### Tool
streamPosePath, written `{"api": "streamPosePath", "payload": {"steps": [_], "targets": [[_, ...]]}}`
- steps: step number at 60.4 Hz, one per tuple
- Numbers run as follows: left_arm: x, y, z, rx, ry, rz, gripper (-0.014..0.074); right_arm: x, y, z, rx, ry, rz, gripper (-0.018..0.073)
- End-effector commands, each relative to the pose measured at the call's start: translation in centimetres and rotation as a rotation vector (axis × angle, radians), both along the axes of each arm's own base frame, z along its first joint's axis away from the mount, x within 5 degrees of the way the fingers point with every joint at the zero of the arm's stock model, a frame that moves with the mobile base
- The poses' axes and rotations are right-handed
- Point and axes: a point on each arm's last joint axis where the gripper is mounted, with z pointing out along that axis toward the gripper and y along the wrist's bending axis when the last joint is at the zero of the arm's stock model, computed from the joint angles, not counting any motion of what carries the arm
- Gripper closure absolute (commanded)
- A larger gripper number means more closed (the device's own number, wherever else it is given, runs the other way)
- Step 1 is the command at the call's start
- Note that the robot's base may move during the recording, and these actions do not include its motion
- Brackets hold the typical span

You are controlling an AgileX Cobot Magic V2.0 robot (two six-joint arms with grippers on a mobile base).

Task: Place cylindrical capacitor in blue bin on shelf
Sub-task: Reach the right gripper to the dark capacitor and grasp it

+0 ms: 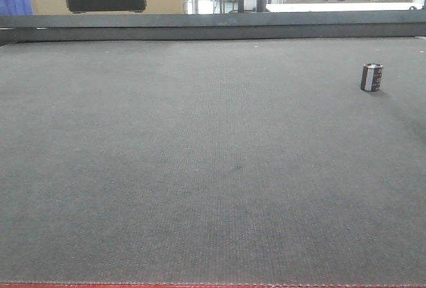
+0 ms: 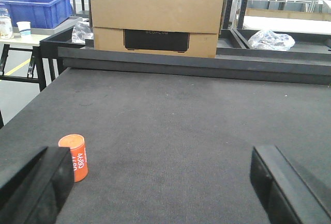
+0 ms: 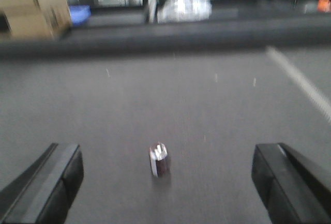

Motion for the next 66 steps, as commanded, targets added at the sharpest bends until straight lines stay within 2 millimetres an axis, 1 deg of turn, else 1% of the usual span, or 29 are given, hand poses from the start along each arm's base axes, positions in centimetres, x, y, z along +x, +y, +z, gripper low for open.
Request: {"api": "streamPosePath", "payload": {"steps": [1, 8, 18, 21, 30, 41, 48, 56, 66], "targets": [[0.0, -0.1, 0.4, -0.004, -0.019, -0.009, -0.0006, 2.7, 0.0, -1.7, -0.067, -0.033, 0.008, -0.001], [0.0, -0.1, 0.4, -0.004, -0.019, -0.009, -0.0006, 5.6, 0.1, -4.8, -0.107, -0.041, 0.023, -0.001], [0.0, -0.1, 0.4, -0.004, -0.019, -0.009, -0.0006, 8.5, 0.2, -8.6, -0.116, -0.129, 0.015, -0.001], [0.0, -0.1, 0.4, -0.004, -0.019, -0.009, -0.0006, 9.2, 0.2, -9.4, -0.118, -0.15, 0.014, -0.001], [0.0, -0.1, 0.4, -0.004, -0.019, -0.009, -0.0006, 12.3, 0.3, -11.8, -0.122, -0.115, 0.021, -0.001], [0.0, -0.1, 0.4, -0.004, -0.019, -0.009, -0.0006, 16.1, 0.4, -13.1, -0.122, -0.111, 0.022, -0.001], [0.0, -0.1, 0.4, -0.004, -0.019, -0.009, -0.0006, 18.0, 0.4, -13.8, -0.121, -0.096, 0.023, -0.001], [0.0, -0.1, 0.3, 0.001, -0.01, -0.007, -0.0006, 19.5, 0.5, -15.2, -0.122, -0.072, 0.026, -0.001], [0.0, -0.1, 0.2, 0.003, -0.006, -0.006, -0.0006, 20.3, 0.5, -16.3, -0.122, -0.049, 0.028, -0.001]]}}
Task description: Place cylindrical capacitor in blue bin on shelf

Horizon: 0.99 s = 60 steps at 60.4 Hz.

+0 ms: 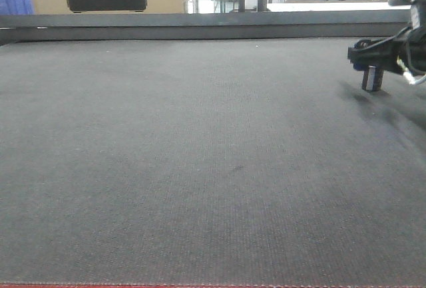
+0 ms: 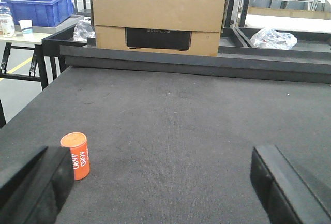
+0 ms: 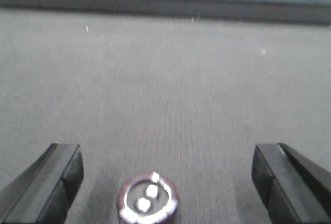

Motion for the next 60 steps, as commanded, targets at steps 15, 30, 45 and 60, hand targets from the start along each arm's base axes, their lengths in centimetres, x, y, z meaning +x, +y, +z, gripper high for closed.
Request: {"api": "streamPosePath", "payload": {"steps": [15, 30, 45, 60], "targets": [[0.0, -0.1, 0.3, 0.004, -0.011, -0.006, -0.0006, 1.4, 0.0, -1.7, -0.005, 0.016, 0.004, -0.001], [0.0, -0.1, 0.3, 0.004, -0.011, -0.006, -0.0006, 1.7, 0.0, -1.8, -0.005, 0.037, 0.004, 0.005], [0.0, -0.1, 0.3, 0.005, -0.008, -0.006, -0.0006, 1.7, 0.0, -2.1, -0.005, 0.073, 0.004, 0.046], [0.0, -0.1, 0.2, -0.001, 0.004, -0.006, -0.0006, 1.6, 0.0, -0.3, -0.004, 0.038, 0.004, 0.0695]]}}
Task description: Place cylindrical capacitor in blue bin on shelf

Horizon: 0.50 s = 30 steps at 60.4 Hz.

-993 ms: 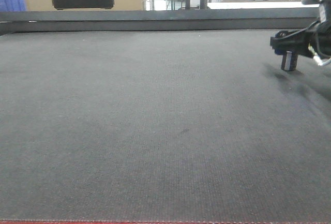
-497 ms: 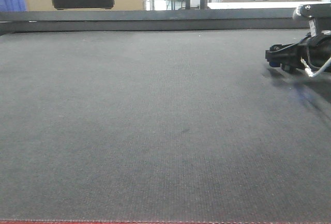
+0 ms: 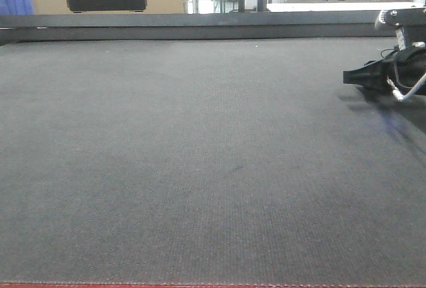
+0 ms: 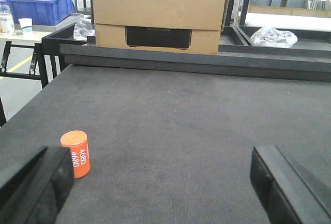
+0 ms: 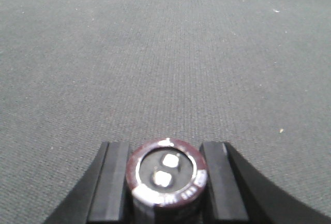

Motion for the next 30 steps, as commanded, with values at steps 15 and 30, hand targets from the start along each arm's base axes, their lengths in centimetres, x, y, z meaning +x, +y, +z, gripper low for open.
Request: {"api": "streamPosePath", "payload": {"steps": [15, 30], "targets": [[0.3, 0.2, -1.2, -0.021, 0.067, 0.027, -0.0003, -1.0, -0.1, 9.9, 0.0, -0.216, 0.002, 0.0711], [4.3, 2.5, -5.0, -0.056, 0.118, 0.208, -0.0003, -3.8, -0.1, 17.4, 0.003, -0.278, 0.004, 0.0711]]}}
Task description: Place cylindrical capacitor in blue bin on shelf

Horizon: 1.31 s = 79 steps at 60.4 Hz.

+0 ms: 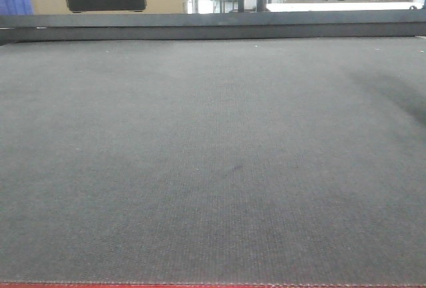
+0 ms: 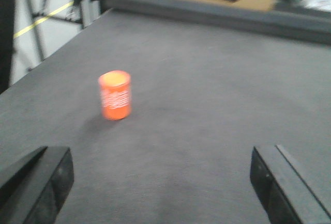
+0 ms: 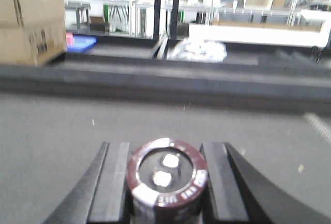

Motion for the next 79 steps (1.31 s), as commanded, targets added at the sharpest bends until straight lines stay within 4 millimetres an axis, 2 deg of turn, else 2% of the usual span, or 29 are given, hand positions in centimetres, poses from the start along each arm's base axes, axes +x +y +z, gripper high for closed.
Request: {"api": "streamPosePath", "payload": {"steps": [1, 9, 17, 29, 44, 57, 79], "targets": [[1.8, 0.9, -0.8, -0.002, -0.06, 0.047, -0.0003, -1.3, -0.1, 2.7, -0.006, -0.014, 0.001, 0.0711], [5.2, 1.8, -2.5, -0.012, -0.081, 0.058, -0.0003, -2.4, -0.1, 4.6, -0.005, -0.005, 0.002, 0.0711], [9.4, 2.3, -5.1, -0.034, -0.09, 0.039, -0.0003, -3.0, -0.1, 5.4, -0.005, -0.008, 0.003, 0.0711], [15.6, 3.5, -9.0, -0.092, -0.056, 0.064, -0.0003, -3.0, -0.1, 5.2, -0.005, 0.022, 0.004, 0.0711], [22.2, 4.8, -11.7, -0.097, 0.004, 0.066, -0.0003, -3.0, -0.1, 5.1, -0.005, 0.033, 0.004, 0.0711], [26.2, 5.7, -14.0, -0.112, 0.029, 0.083, -0.0003, -3.0, -0.1, 5.1, -0.005, 0.033, 0.004, 0.0711], [30.6, 7.3, -16.6, -0.115, 0.021, 0.104, -0.0003, -3.0, -0.1, 5.1, -0.005, 0.033, 0.004, 0.0711]]}}
